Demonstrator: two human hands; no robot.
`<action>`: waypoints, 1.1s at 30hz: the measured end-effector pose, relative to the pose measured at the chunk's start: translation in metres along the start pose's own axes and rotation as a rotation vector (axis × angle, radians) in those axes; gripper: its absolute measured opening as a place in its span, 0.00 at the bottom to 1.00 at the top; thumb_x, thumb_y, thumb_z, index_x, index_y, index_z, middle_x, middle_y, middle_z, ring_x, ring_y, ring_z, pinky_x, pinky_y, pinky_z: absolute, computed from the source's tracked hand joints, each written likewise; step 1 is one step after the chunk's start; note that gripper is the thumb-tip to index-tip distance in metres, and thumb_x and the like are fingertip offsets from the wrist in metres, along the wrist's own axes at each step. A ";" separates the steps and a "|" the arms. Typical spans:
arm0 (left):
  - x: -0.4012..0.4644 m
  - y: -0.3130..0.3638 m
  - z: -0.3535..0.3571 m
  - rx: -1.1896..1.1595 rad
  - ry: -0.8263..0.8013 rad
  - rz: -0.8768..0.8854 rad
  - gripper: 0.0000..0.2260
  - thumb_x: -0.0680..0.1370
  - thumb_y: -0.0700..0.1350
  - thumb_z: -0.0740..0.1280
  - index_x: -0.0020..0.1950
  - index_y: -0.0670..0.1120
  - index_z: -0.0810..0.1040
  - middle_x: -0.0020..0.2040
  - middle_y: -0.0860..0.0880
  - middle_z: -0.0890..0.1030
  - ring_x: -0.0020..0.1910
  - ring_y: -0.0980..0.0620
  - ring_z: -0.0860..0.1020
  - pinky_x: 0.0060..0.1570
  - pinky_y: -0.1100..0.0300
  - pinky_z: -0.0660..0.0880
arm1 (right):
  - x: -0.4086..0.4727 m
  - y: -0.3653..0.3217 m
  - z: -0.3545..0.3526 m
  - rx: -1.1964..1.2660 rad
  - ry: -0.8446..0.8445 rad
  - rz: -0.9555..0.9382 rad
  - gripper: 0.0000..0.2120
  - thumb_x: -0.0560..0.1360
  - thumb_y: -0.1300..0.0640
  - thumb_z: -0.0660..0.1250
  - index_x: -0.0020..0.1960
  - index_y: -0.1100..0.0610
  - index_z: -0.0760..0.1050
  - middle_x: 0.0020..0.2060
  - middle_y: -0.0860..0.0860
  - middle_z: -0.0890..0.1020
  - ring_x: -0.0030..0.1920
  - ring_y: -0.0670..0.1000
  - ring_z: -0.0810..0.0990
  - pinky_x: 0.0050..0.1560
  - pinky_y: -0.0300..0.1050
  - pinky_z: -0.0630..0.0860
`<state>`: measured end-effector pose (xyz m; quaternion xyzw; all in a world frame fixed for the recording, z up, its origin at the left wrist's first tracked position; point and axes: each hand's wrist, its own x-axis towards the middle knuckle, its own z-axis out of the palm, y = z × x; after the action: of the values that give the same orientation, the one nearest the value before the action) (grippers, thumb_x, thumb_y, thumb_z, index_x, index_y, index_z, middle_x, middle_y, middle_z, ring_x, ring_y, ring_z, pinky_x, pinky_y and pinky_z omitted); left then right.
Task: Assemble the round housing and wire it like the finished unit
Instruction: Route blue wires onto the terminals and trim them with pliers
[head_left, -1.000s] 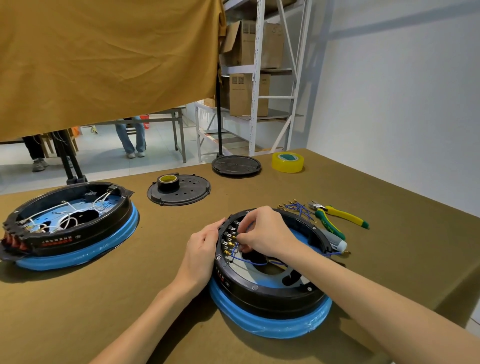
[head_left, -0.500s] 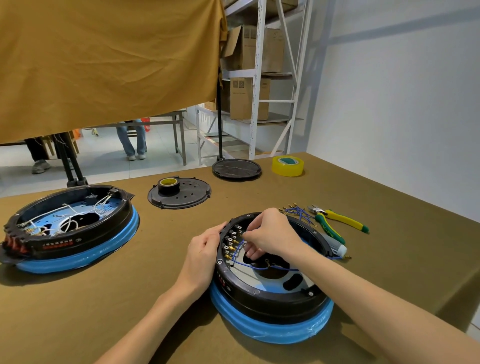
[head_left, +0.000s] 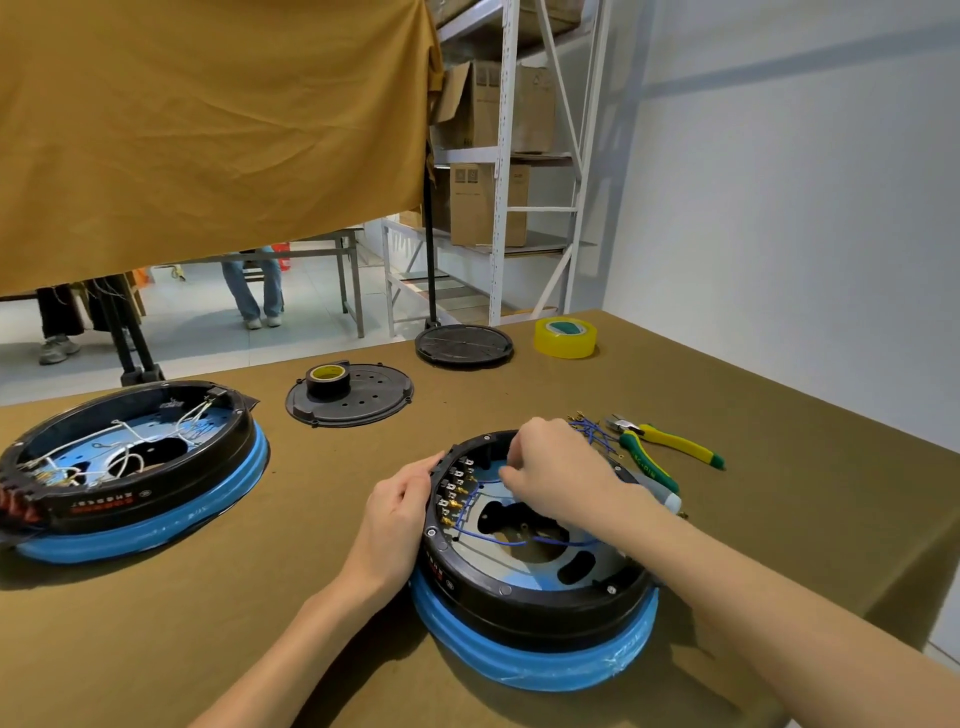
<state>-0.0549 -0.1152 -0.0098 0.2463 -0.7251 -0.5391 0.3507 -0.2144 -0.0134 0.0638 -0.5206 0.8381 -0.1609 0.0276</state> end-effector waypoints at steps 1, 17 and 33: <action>0.000 -0.001 0.000 0.002 0.008 0.004 0.25 0.80 0.56 0.55 0.72 0.46 0.77 0.66 0.52 0.81 0.67 0.54 0.77 0.71 0.45 0.71 | -0.004 0.005 -0.006 -0.116 0.005 -0.015 0.10 0.78 0.54 0.68 0.49 0.61 0.81 0.41 0.57 0.83 0.41 0.59 0.83 0.42 0.52 0.83; 0.000 -0.005 0.001 -0.029 0.025 0.013 0.16 0.87 0.44 0.55 0.69 0.47 0.79 0.62 0.55 0.84 0.63 0.58 0.80 0.65 0.53 0.75 | -0.034 0.021 -0.026 -0.089 0.013 -0.167 0.18 0.80 0.39 0.66 0.62 0.50 0.80 0.40 0.42 0.80 0.42 0.45 0.79 0.40 0.42 0.74; 0.002 0.013 -0.007 0.223 0.080 0.127 0.16 0.84 0.41 0.62 0.71 0.51 0.76 0.66 0.56 0.79 0.66 0.61 0.74 0.68 0.55 0.72 | -0.050 0.047 -0.045 0.285 -0.095 -0.242 0.13 0.79 0.41 0.68 0.47 0.48 0.84 0.37 0.44 0.85 0.38 0.44 0.82 0.39 0.42 0.78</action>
<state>-0.0506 -0.1170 0.0039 0.2589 -0.7799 -0.4217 0.3832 -0.2412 0.0608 0.0863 -0.6152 0.7360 -0.2552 0.1211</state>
